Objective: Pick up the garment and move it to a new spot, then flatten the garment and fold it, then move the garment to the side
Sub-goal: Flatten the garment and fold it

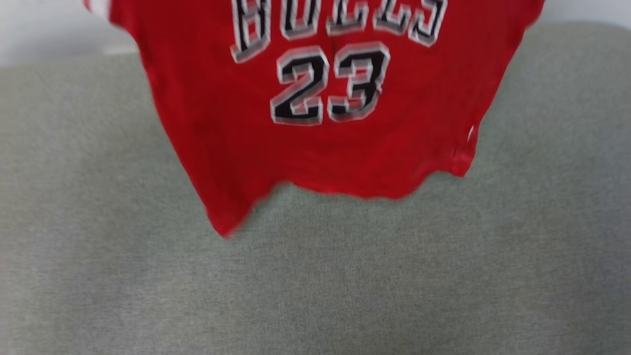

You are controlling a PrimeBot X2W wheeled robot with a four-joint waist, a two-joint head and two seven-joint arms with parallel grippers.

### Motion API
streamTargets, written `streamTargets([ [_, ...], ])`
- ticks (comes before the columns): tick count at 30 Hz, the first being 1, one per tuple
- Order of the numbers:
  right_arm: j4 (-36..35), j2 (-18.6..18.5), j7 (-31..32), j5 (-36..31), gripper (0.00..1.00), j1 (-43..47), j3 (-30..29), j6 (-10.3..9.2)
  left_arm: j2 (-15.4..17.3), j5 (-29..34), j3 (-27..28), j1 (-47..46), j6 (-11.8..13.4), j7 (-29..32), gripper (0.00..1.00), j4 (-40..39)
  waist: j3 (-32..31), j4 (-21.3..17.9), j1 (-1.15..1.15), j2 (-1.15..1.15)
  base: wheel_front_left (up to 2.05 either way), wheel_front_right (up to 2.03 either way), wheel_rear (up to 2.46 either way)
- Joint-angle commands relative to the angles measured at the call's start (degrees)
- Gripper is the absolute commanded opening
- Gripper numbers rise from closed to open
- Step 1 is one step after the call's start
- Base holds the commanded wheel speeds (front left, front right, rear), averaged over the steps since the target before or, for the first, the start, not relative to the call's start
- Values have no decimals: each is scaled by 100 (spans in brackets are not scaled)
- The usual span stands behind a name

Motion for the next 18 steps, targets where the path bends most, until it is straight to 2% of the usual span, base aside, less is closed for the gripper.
streamTargets([
  [1, 136, 45, -91, -134, 0, -308, 28, -8, 58, -8, -52, -400, -51, -57, 0, 203, 485, -24, 0, 0, 0, 0, 0],
  [5, 583, 132, -304, -437, 0, -1127, 141, -8, 162, 92, -341, -1523, -207, -191, 0, 825, 1069, -25, 0, 0, 0, 0, 0],
  [10, 1401, 275, -799, -897, 0, -2240, 104, -9, 121, 339, -850, -3017, -376, -439, 0, 1736, 1666, -8, 0, 0, 0, 0, 0],
  [18, 2729, 624, -1730, -1757, 0, -3827, -280, -10, -310, 756, -1418, -5006, -456, -1199, 0, 3241, 2355, 104, 0, 0, 0, 0, 0],
])
